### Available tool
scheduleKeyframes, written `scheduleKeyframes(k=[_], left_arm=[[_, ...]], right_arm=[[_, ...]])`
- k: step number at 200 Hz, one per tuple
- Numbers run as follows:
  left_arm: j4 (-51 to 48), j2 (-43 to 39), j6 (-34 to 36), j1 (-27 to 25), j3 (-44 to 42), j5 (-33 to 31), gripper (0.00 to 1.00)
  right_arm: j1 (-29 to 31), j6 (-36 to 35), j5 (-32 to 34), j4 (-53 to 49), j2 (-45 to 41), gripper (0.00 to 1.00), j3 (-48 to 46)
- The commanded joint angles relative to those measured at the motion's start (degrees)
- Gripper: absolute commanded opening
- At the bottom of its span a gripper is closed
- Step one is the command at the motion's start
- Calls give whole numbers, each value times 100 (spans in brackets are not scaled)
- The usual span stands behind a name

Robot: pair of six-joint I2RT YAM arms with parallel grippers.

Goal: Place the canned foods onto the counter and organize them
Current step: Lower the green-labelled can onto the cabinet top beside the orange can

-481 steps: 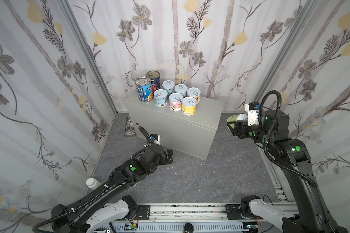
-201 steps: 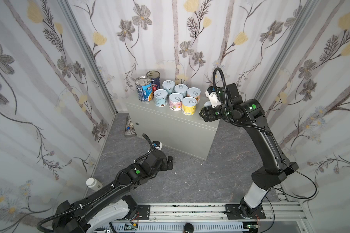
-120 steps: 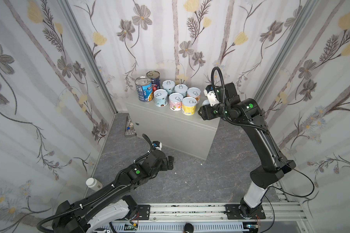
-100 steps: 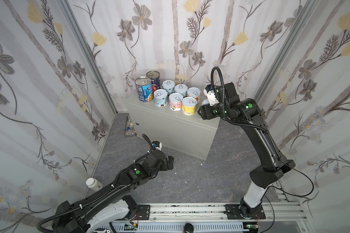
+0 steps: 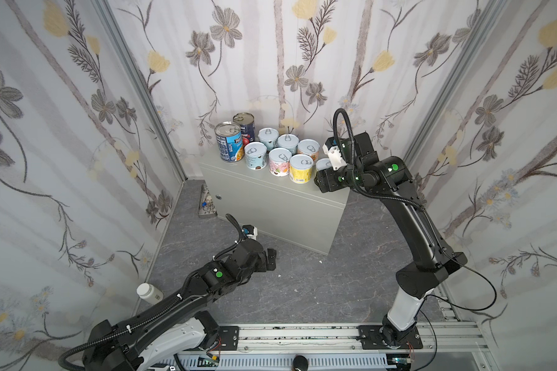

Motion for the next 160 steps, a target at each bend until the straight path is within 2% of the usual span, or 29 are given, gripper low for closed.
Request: scheduleKeyframes(k=[1, 121, 160], left_arm=[[143, 8, -55, 5, -3, -65, 100], [143, 23, -83, 7, 76, -38, 100], [143, 94, -37, 3, 142, -47, 100]], right_arm=[[2, -97, 95, 44, 32, 82, 7], [4, -156, 292, 164, -169, 83, -45], [1, -167, 240, 336, -399, 82, -397]])
